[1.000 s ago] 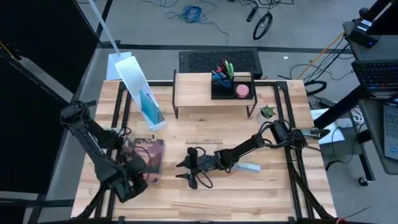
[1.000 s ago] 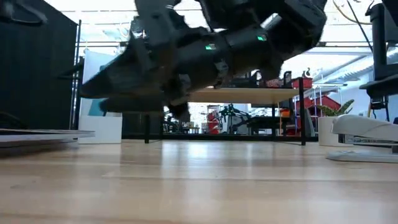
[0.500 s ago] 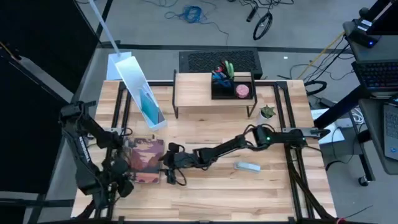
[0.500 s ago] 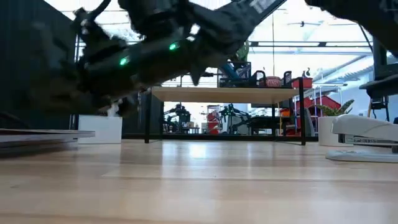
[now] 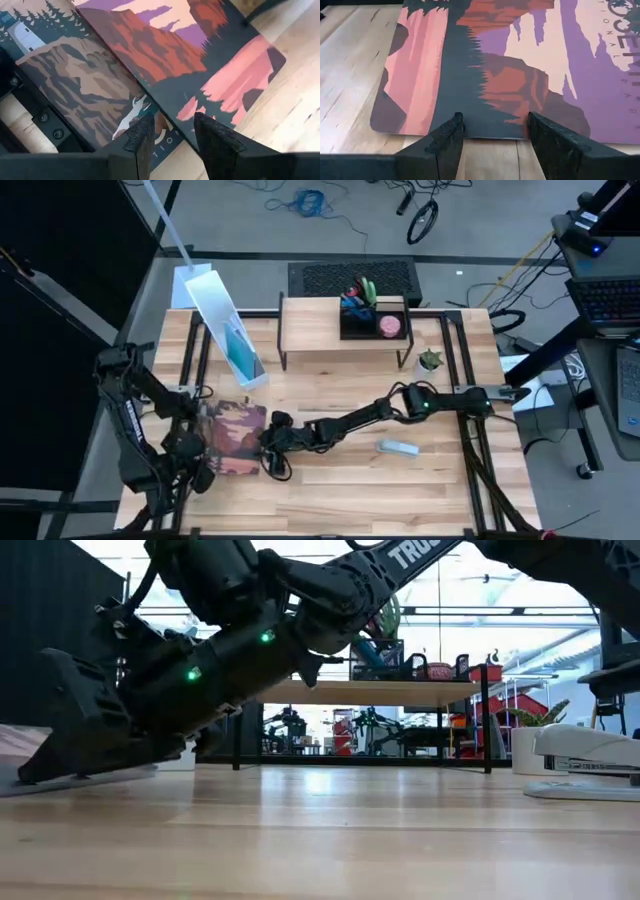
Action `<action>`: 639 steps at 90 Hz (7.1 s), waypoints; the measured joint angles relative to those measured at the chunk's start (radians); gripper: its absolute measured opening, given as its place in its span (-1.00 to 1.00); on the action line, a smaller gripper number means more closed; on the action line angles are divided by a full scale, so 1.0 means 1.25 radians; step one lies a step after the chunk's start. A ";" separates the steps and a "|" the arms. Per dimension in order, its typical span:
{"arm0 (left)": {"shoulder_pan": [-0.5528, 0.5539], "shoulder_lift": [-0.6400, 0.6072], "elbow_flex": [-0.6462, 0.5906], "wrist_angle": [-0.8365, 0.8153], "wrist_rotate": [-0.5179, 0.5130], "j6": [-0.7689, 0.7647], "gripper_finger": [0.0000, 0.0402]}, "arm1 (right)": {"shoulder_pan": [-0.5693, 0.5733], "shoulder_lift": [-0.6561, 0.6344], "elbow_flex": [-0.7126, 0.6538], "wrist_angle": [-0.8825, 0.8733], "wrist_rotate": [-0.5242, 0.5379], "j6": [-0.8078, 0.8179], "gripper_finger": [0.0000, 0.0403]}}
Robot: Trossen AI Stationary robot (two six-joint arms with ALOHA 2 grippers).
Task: Stock shelves
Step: Put the purple book into the white bookshelf
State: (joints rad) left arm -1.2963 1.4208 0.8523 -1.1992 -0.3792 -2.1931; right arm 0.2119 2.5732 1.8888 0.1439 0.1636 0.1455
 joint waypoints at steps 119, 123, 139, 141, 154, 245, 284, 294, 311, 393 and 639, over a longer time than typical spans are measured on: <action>0.043 -0.004 -0.115 0.249 -0.277 -0.042 -0.38 | 0.009 0.003 -0.003 0.014 -0.012 -0.087 0.00; 0.050 -0.004 -0.115 0.249 -0.280 -0.042 -0.38 | 0.011 0.003 -0.003 0.014 -0.009 -0.093 0.00; 0.098 -0.004 -0.115 0.255 -0.295 -0.040 -0.38 | 0.010 0.003 -0.003 0.015 -0.010 -0.102 0.00; 0.104 -0.004 -0.115 0.256 -0.290 -0.040 -0.38 | 0.010 0.003 -0.003 0.016 -0.010 -0.102 0.00; 0.142 -0.004 -0.115 0.261 -0.237 -0.039 -0.38 | 0.011 0.003 -0.003 0.019 -0.010 -0.103 0.00; 0.174 0.013 -0.116 0.249 -0.112 0.003 -0.38 | 0.014 0.004 -0.003 0.021 -0.003 -0.114 0.00; 0.160 0.016 -0.225 0.465 -0.267 0.008 -0.38 | 0.015 0.004 -0.003 0.017 -0.010 -0.112 0.00; 0.160 0.016 -0.225 0.517 -0.288 0.055 -0.38 | 0.016 0.004 -0.003 0.018 -0.011 -0.115 0.00; 0.163 0.016 -0.225 0.629 -0.296 0.178 -0.38 | 0.017 0.004 -0.003 0.020 -0.017 -0.130 0.00; 0.257 0.020 -0.149 0.537 -0.249 0.284 -0.98 | 0.042 -0.112 -0.004 -0.227 0.000 -0.150 0.00; 0.600 -0.039 0.487 -0.263 -0.891 0.908 -1.00 | -0.008 -0.736 -0.458 -0.079 0.383 -0.151 0.00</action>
State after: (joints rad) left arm -0.5464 1.3716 1.4609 -1.5281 -1.4925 -1.0583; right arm 0.2015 1.6537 1.3167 0.0447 0.6418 -0.0426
